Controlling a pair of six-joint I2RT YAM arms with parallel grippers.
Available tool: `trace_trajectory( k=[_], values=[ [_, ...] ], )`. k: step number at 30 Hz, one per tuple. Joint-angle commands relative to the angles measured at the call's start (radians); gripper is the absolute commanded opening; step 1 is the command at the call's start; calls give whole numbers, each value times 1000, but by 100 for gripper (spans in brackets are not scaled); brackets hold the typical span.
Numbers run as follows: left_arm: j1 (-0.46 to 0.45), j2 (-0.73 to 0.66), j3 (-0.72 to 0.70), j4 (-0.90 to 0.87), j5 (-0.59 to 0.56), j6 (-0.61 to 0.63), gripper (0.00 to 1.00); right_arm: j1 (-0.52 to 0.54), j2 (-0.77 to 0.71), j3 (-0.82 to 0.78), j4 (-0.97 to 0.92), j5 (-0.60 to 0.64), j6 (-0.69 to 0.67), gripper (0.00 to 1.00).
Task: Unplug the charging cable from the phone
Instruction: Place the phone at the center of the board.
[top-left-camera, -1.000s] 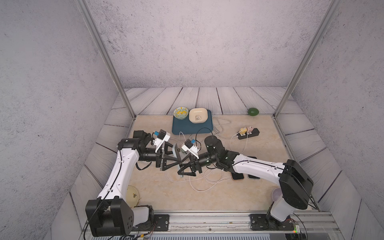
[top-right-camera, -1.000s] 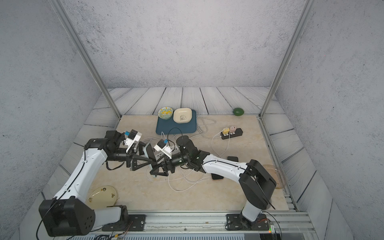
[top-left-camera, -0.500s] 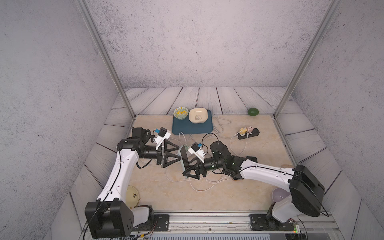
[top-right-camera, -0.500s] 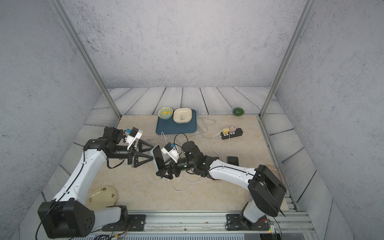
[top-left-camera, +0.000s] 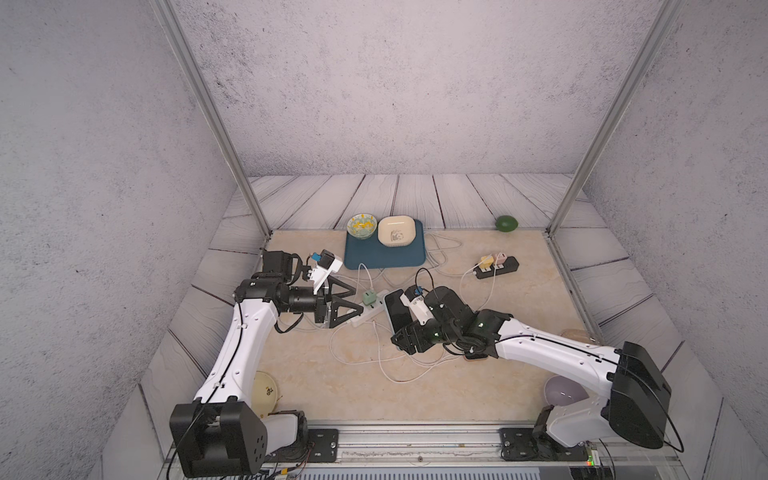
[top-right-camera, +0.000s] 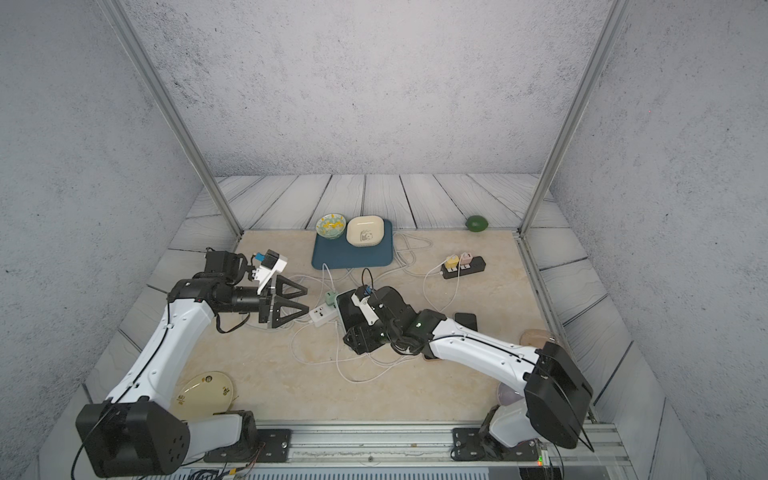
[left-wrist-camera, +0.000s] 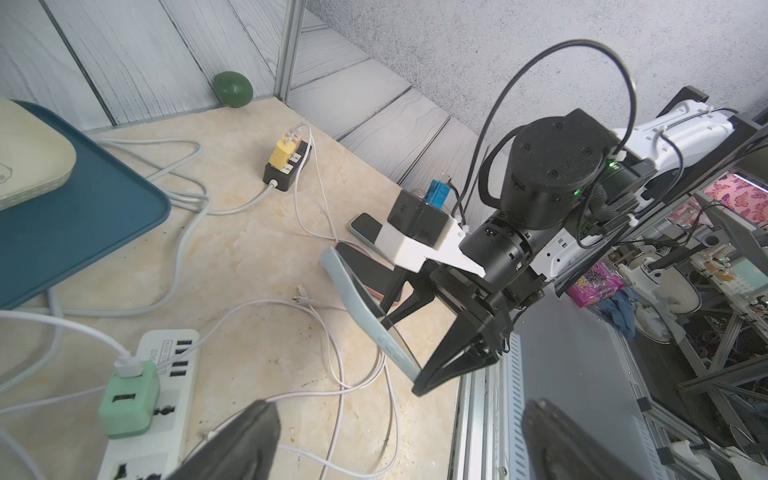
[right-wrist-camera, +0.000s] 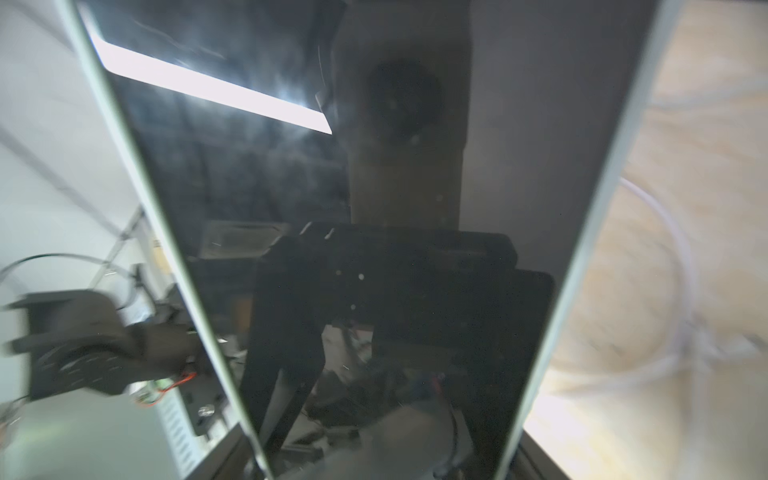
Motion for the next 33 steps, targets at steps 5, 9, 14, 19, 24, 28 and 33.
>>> trace_trajectory(
  k=[5, 9, 14, 19, 24, 28, 33],
  values=[
    [4, -19, -15, 25, -15, -25, 98, -17, 14, 100, -360, 270, 110, 7],
    [5, -22, -18, 29, -16, -26, 98, -38, 35, 99, -431, 280, 132, 8],
    [5, -28, -25, 58, -39, -52, 98, -70, 67, 74, -474, 297, 143, 10],
    [5, -30, -31, 80, -51, -72, 98, -91, 135, 53, -463, 259, 143, 11],
    [3, -32, -36, 94, -68, -80, 98, -98, 219, 49, -442, 222, 137, 14],
    [4, -31, -39, 103, -75, -88, 98, -103, 264, 46, -427, 204, 136, 15],
    [4, -30, -43, 113, -82, -92, 98, -109, 305, 33, -407, 199, 142, 18]
  ],
)
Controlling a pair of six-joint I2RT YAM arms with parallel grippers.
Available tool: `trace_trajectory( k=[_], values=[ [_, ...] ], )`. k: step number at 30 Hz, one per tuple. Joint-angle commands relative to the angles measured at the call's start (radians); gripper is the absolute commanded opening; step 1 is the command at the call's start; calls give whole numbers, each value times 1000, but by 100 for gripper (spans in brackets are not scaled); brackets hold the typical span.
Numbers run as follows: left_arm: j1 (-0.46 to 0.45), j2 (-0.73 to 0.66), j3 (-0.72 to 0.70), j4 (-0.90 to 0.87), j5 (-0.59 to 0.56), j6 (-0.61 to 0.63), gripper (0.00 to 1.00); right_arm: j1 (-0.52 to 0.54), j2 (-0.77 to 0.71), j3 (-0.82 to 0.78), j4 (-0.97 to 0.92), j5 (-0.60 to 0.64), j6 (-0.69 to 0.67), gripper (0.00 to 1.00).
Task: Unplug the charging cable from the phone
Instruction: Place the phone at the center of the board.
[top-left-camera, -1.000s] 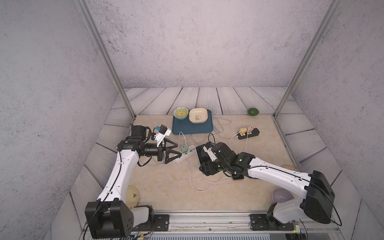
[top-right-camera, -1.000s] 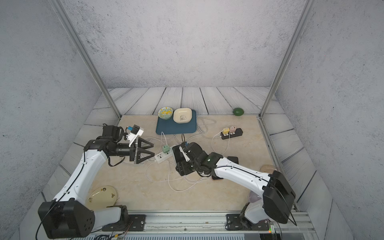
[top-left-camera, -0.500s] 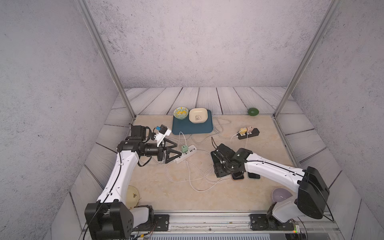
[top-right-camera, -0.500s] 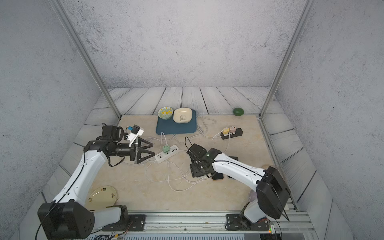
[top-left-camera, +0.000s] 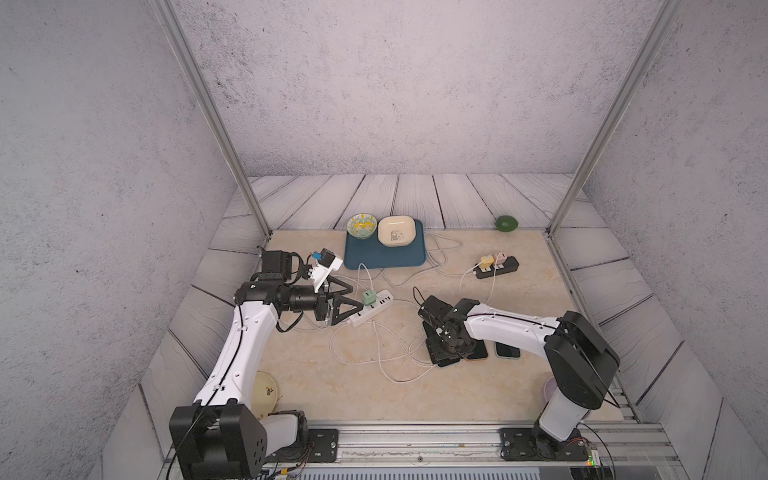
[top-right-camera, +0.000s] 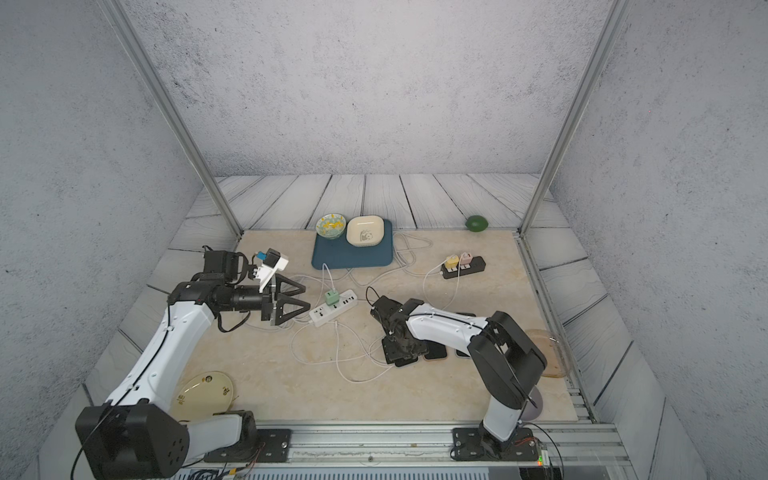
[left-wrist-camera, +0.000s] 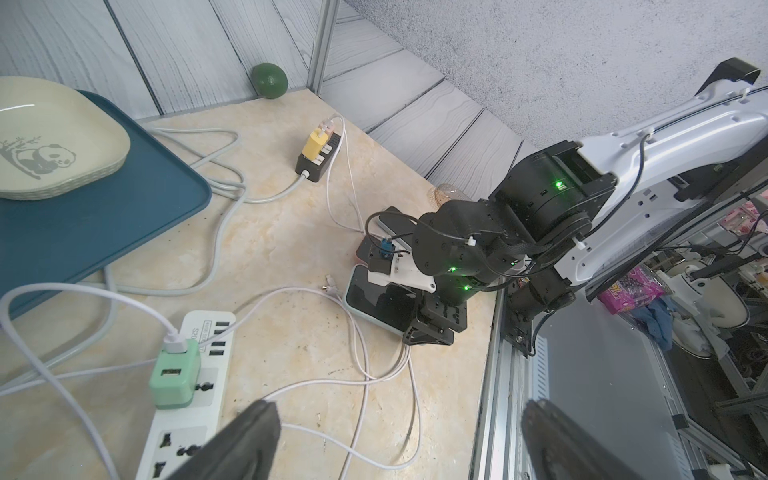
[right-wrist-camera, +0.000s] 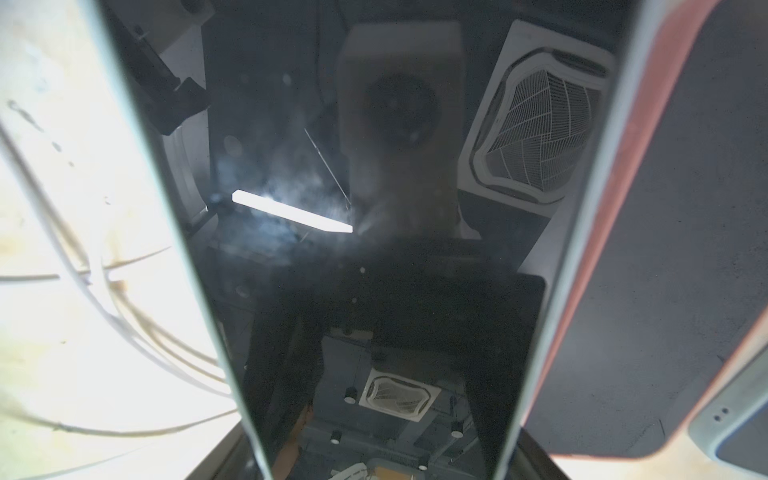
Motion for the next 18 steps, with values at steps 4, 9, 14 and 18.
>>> trace_trajectory(
  k=[4, 9, 14, 18],
  values=[
    [4, -17, -18, 33, -22, -25, 98, -10, 20, -32, 37, -6, 30, 20],
    [4, -17, -23, 57, -37, -50, 98, -12, 23, -44, 54, -13, 35, 31],
    [5, -17, -32, 89, -68, -74, 98, -13, 17, -58, 75, -15, 38, 49],
    [4, -20, -42, 109, -90, -81, 98, -14, -3, -66, 85, -10, 42, 65]
  ],
)
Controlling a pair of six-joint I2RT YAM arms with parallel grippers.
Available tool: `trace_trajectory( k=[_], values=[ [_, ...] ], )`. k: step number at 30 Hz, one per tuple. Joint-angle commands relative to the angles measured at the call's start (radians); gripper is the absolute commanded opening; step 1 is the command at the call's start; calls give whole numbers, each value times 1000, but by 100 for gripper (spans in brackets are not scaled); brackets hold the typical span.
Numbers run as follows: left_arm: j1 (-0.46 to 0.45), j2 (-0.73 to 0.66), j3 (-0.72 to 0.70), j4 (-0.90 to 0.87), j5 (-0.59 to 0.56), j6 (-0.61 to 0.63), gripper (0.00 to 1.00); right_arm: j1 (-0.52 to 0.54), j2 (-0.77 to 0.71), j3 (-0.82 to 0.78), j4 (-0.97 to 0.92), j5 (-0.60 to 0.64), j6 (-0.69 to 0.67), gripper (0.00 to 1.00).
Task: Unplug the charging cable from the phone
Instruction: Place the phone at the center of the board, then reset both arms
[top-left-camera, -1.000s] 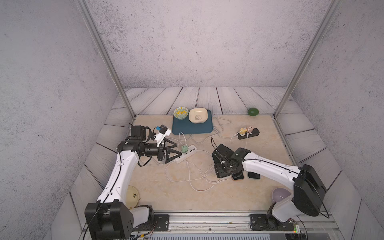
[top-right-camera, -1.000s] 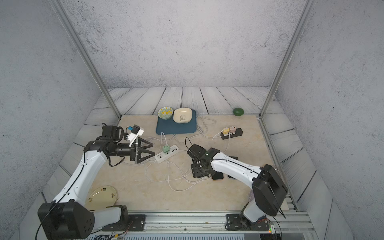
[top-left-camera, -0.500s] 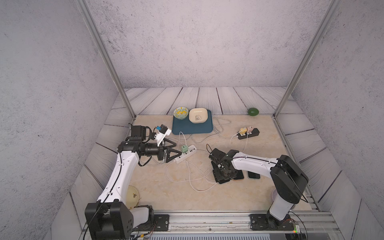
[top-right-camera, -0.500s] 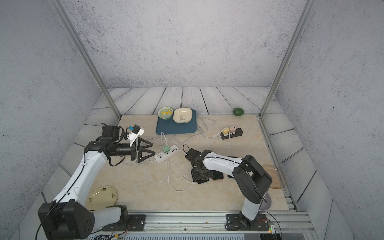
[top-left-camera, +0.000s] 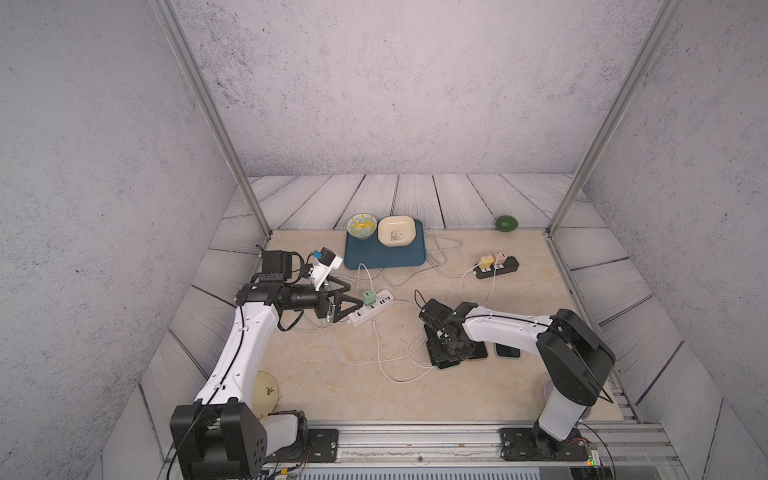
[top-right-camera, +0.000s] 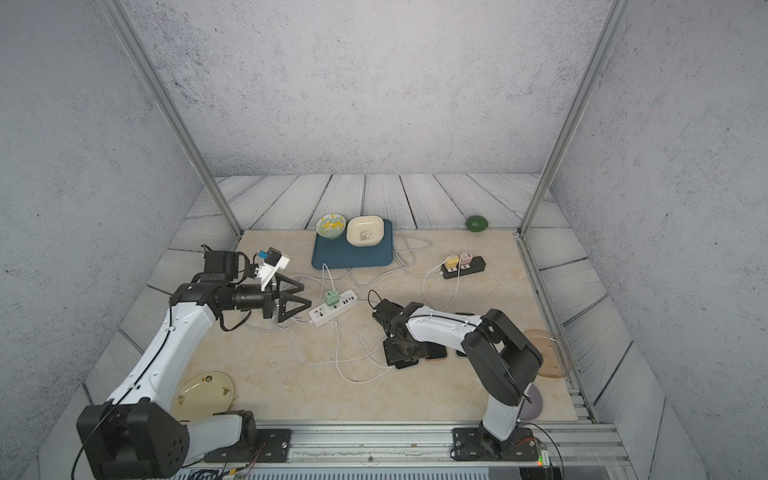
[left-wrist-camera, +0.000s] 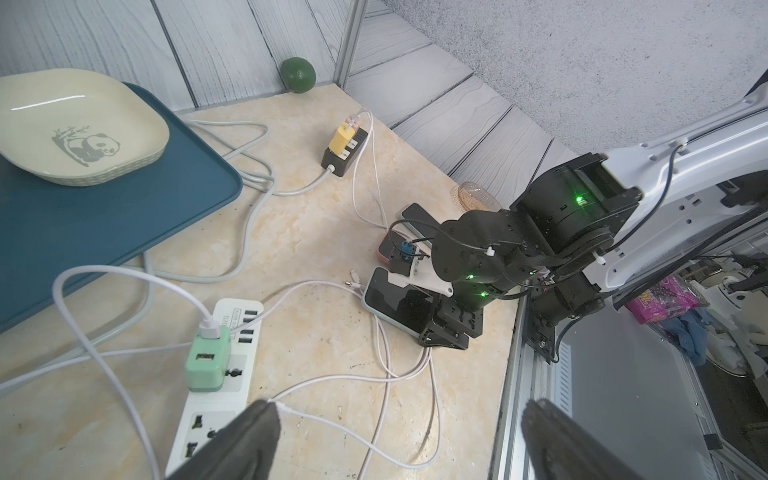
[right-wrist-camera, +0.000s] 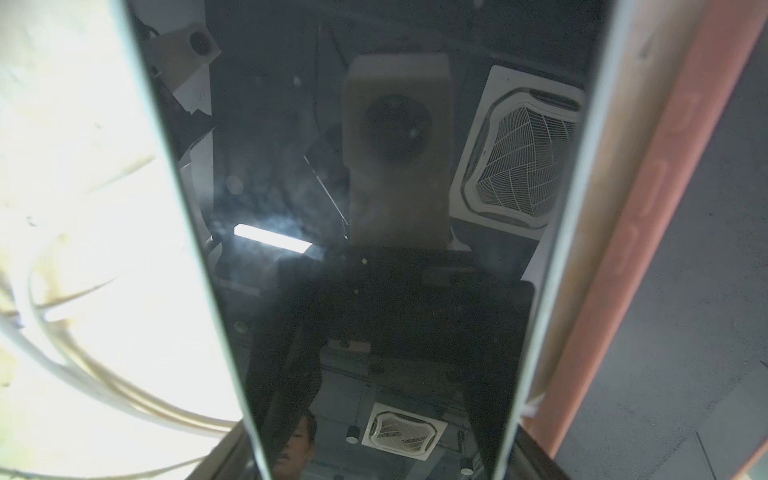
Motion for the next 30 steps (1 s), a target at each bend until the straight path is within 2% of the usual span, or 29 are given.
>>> trace_trajectory(
  k=[1, 7, 10, 17, 21, 26, 30],
  values=[
    [5, -19, -20, 32, -22, -17, 98, -6, -27, -22, 24, -1, 15, 69],
    [10, -18, -33, 78, -58, -48, 98, -18, -86, -34, 53, -2, 3, 86],
    [14, -15, -42, 110, -85, -71, 98, -31, -133, -37, 67, 4, -13, 99],
    [35, 5, -75, 204, -149, -127, 98, -82, -263, -52, 98, 49, -77, 99],
    [75, 28, -102, 266, -156, -164, 98, -140, -365, -77, 107, 120, -145, 99],
    [131, 34, -191, 441, -217, -243, 98, -285, -525, -161, 178, 128, -228, 99],
    [158, 36, -264, 581, -281, -280, 98, -409, -599, -199, 203, 129, -312, 99]
  ],
)
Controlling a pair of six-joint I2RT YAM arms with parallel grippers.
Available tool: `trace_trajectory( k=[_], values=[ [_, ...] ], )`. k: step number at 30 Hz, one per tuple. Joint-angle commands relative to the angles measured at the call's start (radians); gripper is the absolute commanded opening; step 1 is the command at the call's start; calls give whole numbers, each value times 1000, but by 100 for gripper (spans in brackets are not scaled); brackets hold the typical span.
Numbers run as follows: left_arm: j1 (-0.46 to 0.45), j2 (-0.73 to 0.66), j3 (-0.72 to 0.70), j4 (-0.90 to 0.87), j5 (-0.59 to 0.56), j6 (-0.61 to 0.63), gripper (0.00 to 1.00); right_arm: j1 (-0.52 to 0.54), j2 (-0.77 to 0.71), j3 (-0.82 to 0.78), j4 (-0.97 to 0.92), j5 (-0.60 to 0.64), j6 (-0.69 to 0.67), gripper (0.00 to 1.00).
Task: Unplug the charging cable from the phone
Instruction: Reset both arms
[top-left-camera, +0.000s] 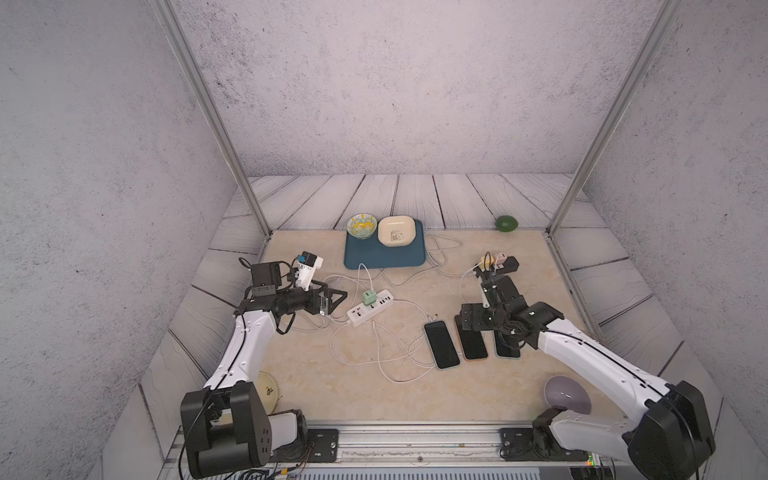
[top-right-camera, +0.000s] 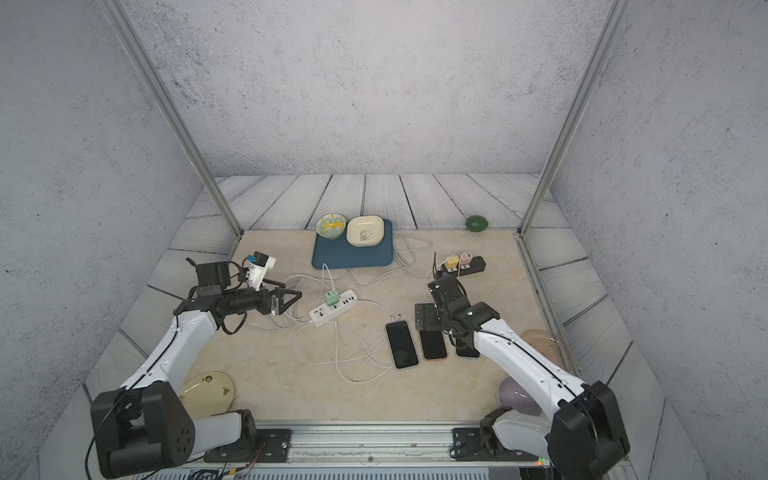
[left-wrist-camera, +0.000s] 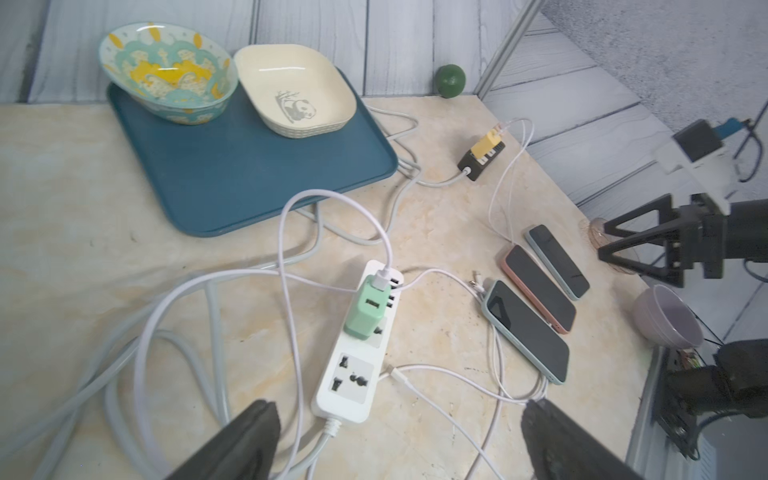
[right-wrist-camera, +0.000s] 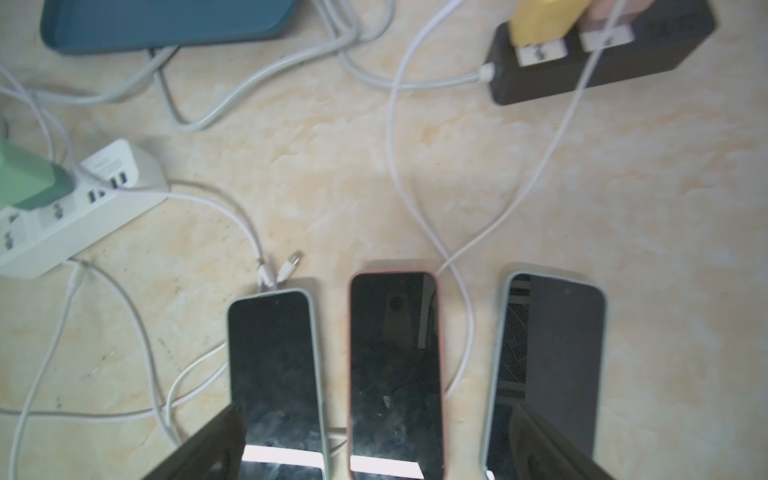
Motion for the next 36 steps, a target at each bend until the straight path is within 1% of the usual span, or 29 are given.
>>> trace_trajectory(
  k=[1, 4, 6, 9, 11, 14, 16, 19, 22, 26, 30, 33, 34, 36],
  values=[
    [24, 6, -58, 190, -77, -62, 98, -87, -52, -36, 44, 37, -120, 99],
    [57, 3, -129, 332, -128, -110, 98, -181, -91, -83, 104, 55, -181, 99],
    [80, 4, -178, 430, -153, -141, 98, -242, -111, -113, 148, 49, -195, 99],
    [100, 6, -264, 595, -208, -173, 98, -351, -131, -184, 275, -12, -210, 99],
    [108, 6, -324, 715, -252, -197, 98, -394, -126, -230, 365, -27, -232, 99],
    [111, 14, -424, 926, -304, -238, 98, -437, -92, -276, 481, -3, -262, 99],
    [111, 31, -478, 1057, -340, -260, 98, -449, -56, -309, 577, 28, -279, 99],
    [110, 57, -519, 1162, -391, -291, 98, -452, 3, -351, 728, 59, -305, 99],
    [108, 92, -555, 1247, -432, -304, 98, -452, 64, -411, 928, 62, -346, 99],
    [99, 176, -604, 1399, -484, -313, 98, -453, 149, -476, 1155, 38, -378, 99],
    [63, 240, -628, 1489, -537, -284, 98, -454, 144, -472, 1150, -12, -393, 99],
    [12, 269, -629, 1505, -607, -252, 98, -453, 171, -498, 1256, -36, -397, 99],
    [-1, 269, -626, 1500, -630, -246, 98, -451, 189, -504, 1297, -48, -399, 99],
    [-21, 244, -618, 1444, -692, -240, 98, -452, 194, -494, 1277, -80, -389, 99]
  ],
)
